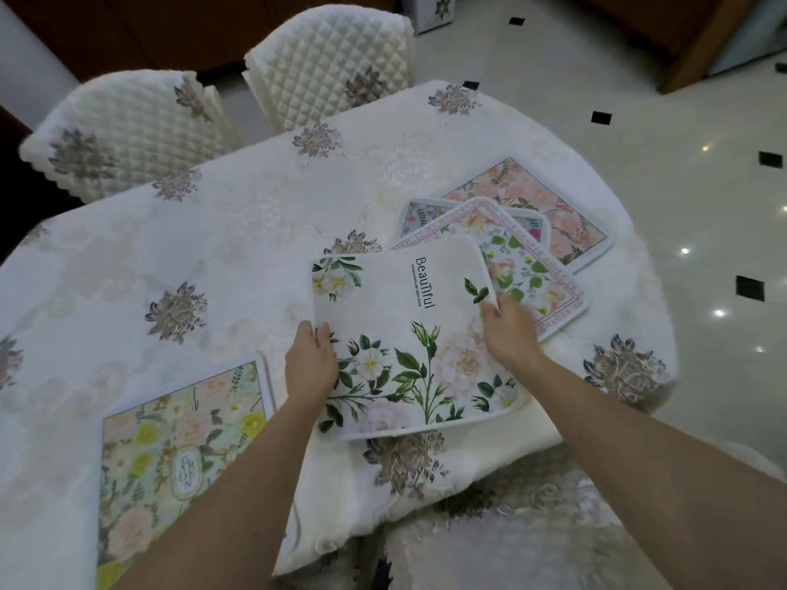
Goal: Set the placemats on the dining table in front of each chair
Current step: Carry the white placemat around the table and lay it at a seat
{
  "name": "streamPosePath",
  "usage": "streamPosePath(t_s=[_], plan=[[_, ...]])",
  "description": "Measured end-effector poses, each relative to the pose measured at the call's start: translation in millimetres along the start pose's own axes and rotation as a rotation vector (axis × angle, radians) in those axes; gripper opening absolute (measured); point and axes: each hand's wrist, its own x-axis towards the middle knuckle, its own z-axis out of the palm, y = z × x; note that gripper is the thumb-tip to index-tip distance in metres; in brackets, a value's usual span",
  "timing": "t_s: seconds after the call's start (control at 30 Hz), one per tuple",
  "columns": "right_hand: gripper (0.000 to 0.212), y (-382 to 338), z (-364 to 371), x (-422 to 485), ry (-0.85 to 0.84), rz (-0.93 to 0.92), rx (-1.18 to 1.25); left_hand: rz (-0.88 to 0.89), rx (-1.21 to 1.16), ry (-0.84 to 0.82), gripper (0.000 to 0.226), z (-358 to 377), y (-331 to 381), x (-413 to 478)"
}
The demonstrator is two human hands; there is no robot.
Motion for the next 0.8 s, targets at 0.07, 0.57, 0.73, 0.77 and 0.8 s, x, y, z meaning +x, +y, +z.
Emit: streamPosePath(t_s=[0.07, 0.57, 0.73, 0.77, 0.8], plan=[[0.021, 2.8, -23.7, -7.4, 0.054, 0.006, 0.036, 0.075, -0.006, -0.018, 0.035, -0.7, 22.8, -5.0], [0.024, 150.9, -274.0, -139.5, 0.705, 0.224, 0.153, 0.669, -0.077, -0.451, 0.03, 137.5, 247.4, -144.3], [0.026, 215.4, -326.5, -195.4, 0.872, 0.355, 0.162, 0.793, -0.075, -0.601, 0.028, 192.3, 295.3, -221.2], [0.027, 226.9, -334.3, -204.9, 0.895, 0.374, 0.167, 0.809, -0.076, -0.63, 0.028, 201.3, 303.5, -235.2], [0.028, 237.7, -341.4, -213.4, 0.916, 0.391, 0.172, 0.825, -0.082, -0.656, 0.03, 209.9, 311.2, -247.9]])
